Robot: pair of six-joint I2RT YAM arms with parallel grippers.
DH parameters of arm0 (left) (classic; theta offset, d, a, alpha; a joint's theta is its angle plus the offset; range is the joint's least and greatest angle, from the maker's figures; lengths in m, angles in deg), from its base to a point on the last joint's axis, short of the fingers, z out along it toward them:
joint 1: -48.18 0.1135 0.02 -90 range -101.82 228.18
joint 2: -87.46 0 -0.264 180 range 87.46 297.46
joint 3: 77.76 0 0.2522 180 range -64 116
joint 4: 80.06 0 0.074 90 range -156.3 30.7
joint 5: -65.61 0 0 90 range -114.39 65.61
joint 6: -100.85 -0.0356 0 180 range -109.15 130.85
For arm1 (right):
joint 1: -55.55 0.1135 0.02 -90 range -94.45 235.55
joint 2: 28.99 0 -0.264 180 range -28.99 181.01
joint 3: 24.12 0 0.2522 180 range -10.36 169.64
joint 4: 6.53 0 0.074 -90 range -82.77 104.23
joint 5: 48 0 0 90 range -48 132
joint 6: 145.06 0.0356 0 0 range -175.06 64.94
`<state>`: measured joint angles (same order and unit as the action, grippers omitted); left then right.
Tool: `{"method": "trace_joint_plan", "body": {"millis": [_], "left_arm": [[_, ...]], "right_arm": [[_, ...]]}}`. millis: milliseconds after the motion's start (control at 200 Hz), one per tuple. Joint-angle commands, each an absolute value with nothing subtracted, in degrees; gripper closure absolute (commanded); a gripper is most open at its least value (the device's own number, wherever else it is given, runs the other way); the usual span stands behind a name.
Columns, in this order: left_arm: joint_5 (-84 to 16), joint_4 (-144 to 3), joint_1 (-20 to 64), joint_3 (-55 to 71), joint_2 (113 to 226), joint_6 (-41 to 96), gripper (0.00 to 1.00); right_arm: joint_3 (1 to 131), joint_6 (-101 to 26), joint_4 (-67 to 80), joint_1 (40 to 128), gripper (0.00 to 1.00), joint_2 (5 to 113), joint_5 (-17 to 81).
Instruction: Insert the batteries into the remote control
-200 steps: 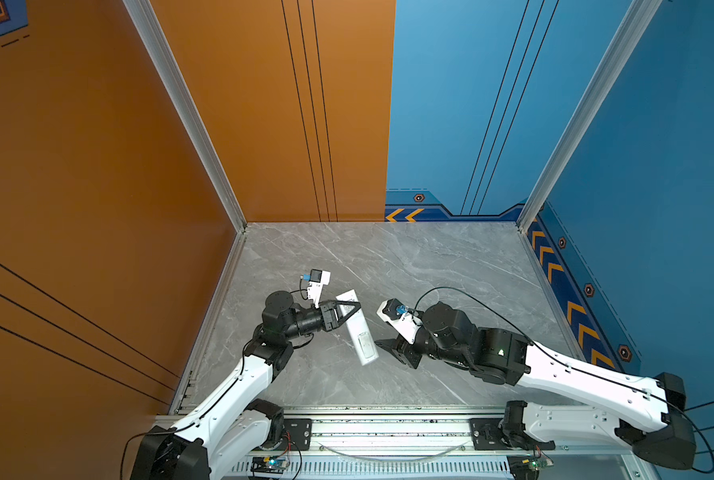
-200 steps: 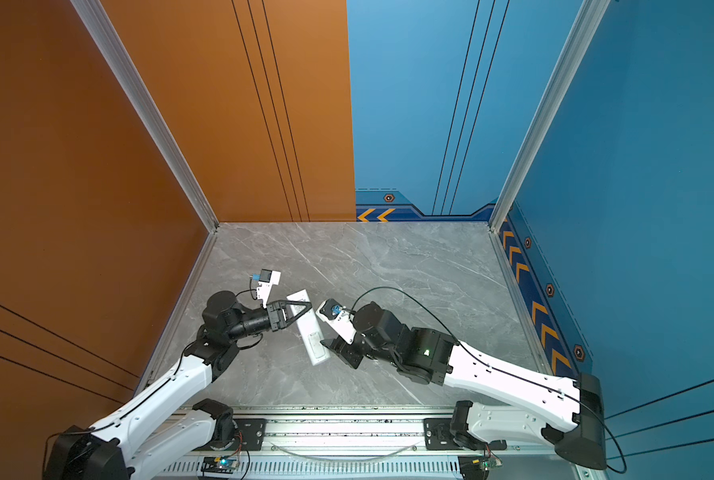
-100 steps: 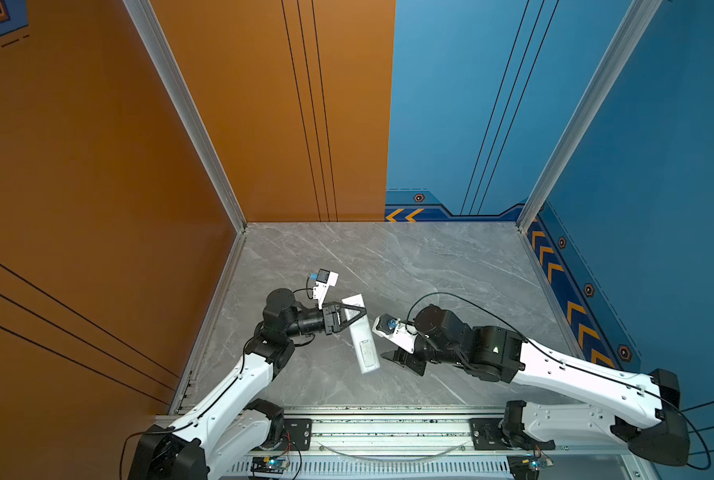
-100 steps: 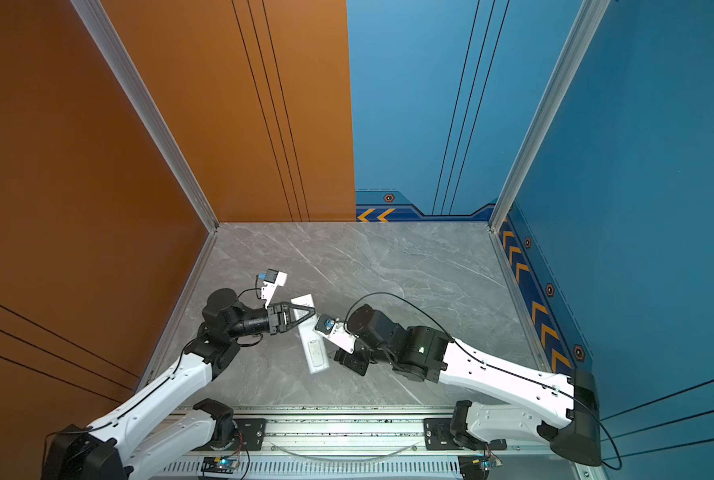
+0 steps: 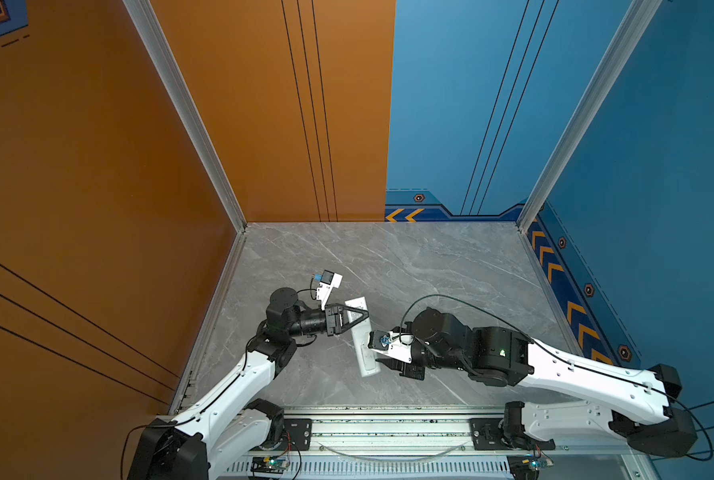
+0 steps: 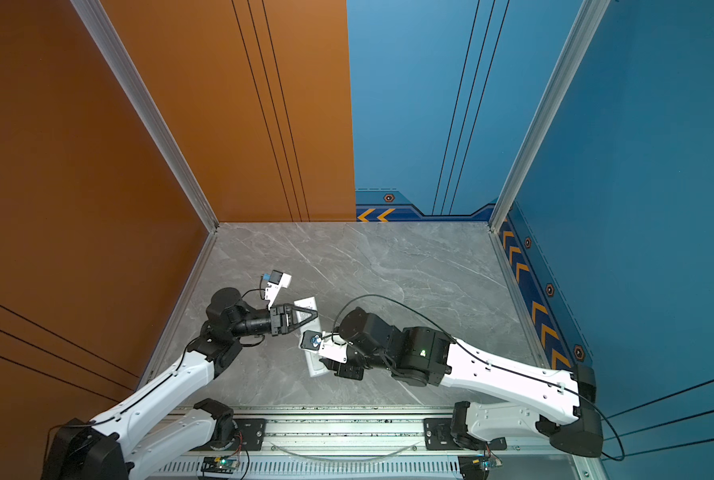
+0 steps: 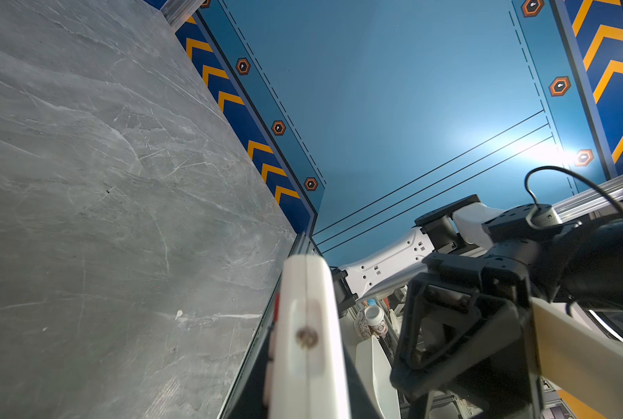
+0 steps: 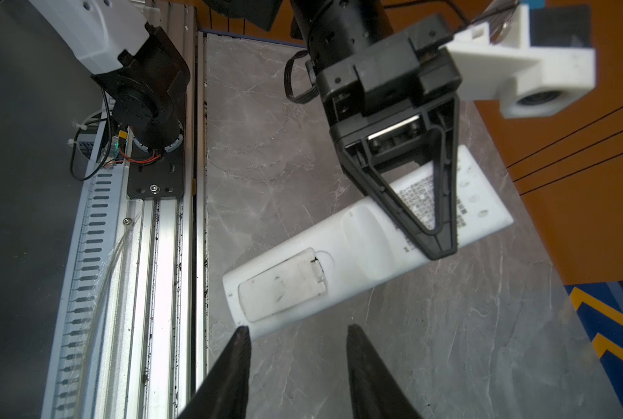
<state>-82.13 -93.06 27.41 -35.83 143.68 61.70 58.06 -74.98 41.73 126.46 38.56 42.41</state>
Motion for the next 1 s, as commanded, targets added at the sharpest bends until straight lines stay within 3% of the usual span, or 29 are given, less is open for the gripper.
{"method": "trace_joint_plan", "body": {"millis": [0,996], "left_arm": [[-84.3,-94.9,26.8,-33.7,143.6,61.3,1.00],[-84.6,-94.9,26.5,-34.0,143.9,60.8,1.00]], "right_arm": [[61.3,-81.2,47.9,127.0,0.60,41.3,44.8],[69.3,-86.0,51.5,126.9,0.68,51.9,45.0]]}}
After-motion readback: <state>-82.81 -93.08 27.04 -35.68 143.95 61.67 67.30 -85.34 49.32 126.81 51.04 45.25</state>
